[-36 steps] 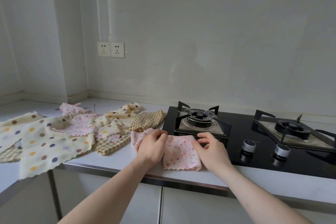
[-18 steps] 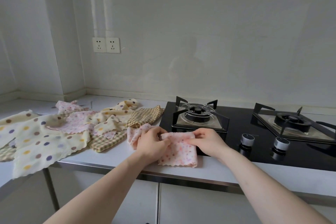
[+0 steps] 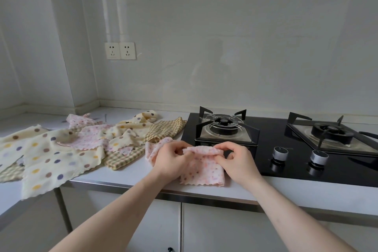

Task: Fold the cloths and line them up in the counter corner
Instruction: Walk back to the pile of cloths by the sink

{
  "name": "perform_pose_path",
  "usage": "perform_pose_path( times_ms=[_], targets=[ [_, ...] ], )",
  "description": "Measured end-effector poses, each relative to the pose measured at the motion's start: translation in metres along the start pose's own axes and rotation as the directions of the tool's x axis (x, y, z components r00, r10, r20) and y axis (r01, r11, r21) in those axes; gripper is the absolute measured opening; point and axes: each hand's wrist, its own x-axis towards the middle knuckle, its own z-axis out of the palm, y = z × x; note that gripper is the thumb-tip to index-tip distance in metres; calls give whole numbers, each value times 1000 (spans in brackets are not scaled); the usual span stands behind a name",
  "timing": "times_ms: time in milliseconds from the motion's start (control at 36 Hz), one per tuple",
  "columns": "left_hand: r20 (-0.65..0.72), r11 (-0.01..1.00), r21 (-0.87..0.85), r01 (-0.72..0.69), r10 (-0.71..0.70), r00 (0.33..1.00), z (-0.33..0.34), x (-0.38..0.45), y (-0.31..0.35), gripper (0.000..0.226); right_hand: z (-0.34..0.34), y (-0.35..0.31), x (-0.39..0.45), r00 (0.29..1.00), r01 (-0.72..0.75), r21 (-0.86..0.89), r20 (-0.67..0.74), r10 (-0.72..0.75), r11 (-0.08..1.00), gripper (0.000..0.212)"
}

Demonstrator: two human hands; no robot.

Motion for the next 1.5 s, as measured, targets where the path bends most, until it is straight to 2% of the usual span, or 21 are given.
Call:
perform_pose_path(
  times_ms=[139,278,417,556,611,750,806,1000,1083,1278,1444,1500],
  targets=[
    [-59,998,-13,-58,57,997,0,-3,2,17,0,-3,-4,997,20,48,-73,-16,999,20],
    [-36,992,0,-126,126,991,1,-2,0,17,1,-3,-7,985,66,38,-160,-59,997,25],
    [-21,991,-59,-120,119,993,3,0,-4,14,4,1,-6,969,107,-40,-219,-113,993,24],
    [-17,996,-6,-93,93,996,6,2,-9,11,6,4,-5,941,174,-165,-264,-213,971,25],
    [-17,996,13,-84,84,996,6,2,-10,11,5,4,-5,939,156,-166,-282,-199,974,24],
    [-24,996,44,-78,79,997,6,4,-12,10,4,3,-8,977,102,16,-189,-97,995,28],
    [-32,995,60,-74,76,997,6,4,-12,10,5,3,-8,977,113,36,-188,-104,993,30],
    [-23,995,71,-72,74,997,5,2,-9,3,8,5,-7,970,128,-86,-197,-143,988,37],
    [-13,993,99,-62,63,998,6,3,-9,3,9,7,-6,973,112,-158,-181,-141,981,33],
    [-36,942,308,-134,152,988,12,2,-9,8,10,8,-6,982,72,-306,-147,-121,949,23],
    [-43,946,316,-74,92,995,13,4,-10,13,13,7,-6,983,75,-368,-128,-130,927,13],
    [-36,961,273,-38,50,998,12,4,-9,11,13,6,-6,985,50,-359,-135,-105,932,17]
  ],
)
